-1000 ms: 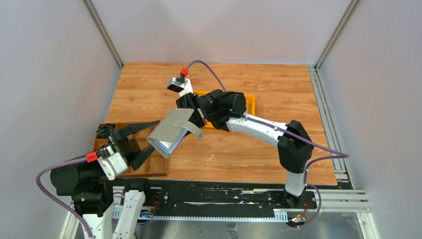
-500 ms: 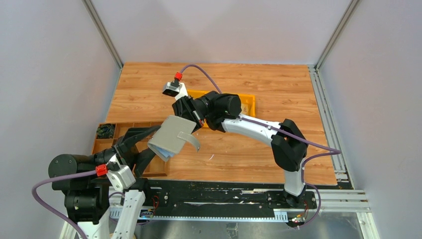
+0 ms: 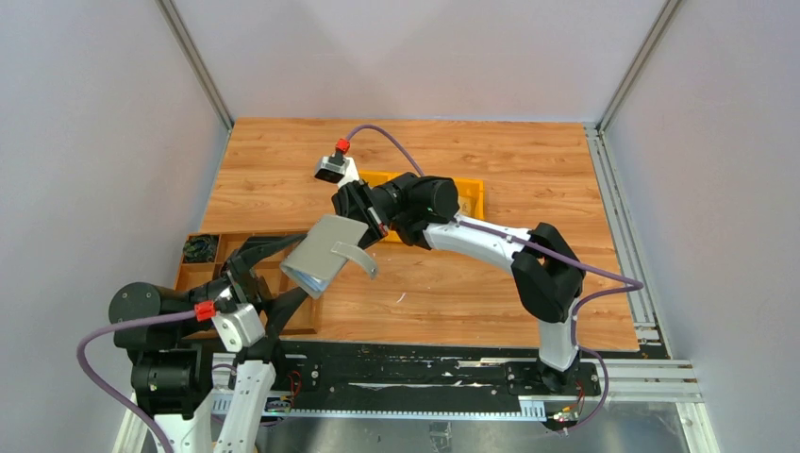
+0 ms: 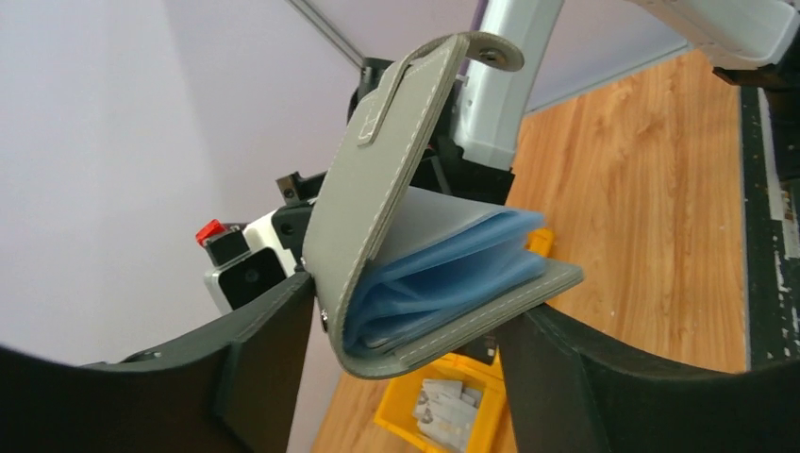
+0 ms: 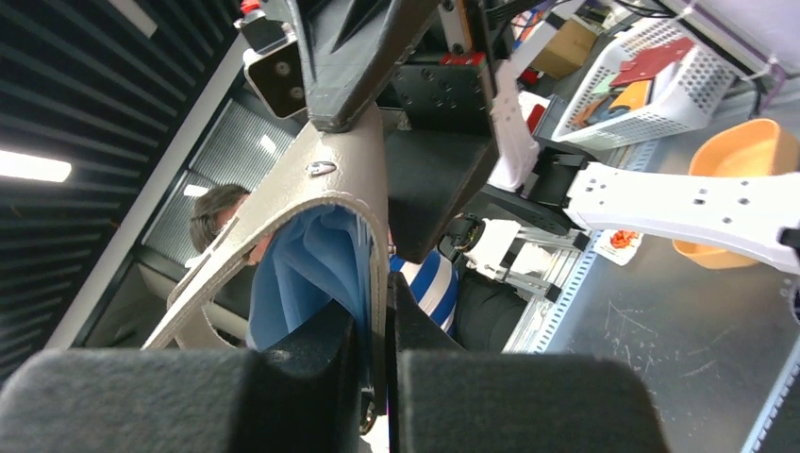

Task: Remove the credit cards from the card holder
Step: Remove the credit card from the card holder.

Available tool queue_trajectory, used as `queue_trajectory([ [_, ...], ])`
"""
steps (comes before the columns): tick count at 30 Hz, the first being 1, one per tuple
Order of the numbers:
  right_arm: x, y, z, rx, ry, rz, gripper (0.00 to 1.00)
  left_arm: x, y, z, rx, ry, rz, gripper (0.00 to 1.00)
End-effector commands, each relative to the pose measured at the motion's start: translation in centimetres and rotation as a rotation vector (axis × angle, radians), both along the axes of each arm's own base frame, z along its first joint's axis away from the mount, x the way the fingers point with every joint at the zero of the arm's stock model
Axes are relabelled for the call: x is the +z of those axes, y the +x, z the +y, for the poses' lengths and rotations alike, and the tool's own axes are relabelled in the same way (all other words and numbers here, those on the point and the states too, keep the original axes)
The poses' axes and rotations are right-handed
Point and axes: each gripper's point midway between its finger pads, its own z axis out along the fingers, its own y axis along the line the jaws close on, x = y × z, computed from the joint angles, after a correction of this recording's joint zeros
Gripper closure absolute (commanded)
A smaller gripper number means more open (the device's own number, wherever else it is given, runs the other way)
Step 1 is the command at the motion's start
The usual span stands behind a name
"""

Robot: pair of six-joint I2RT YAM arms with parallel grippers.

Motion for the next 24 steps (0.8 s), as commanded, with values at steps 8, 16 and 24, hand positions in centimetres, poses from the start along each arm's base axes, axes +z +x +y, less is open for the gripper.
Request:
queue_trajectory([
  [8,-3.2,6.5,-2.2,-0.266,-0.151,-0.036,1.0,-4.4,-0.4,-0.2,-0.009,-0.042,0.29,0.2],
  [16,-8.2,8.4,-1.1,-0.495,-0.445,-0.254,1.0,-7.3,5.1,1.2,0.107,-0.009,0.33,0.2],
  [24,-10.0,9.6,-1.1,-0.616,-0.588,-0.389,1.0,-6.9,6.7,2.4,0.203,0.043,0.173,0.15],
])
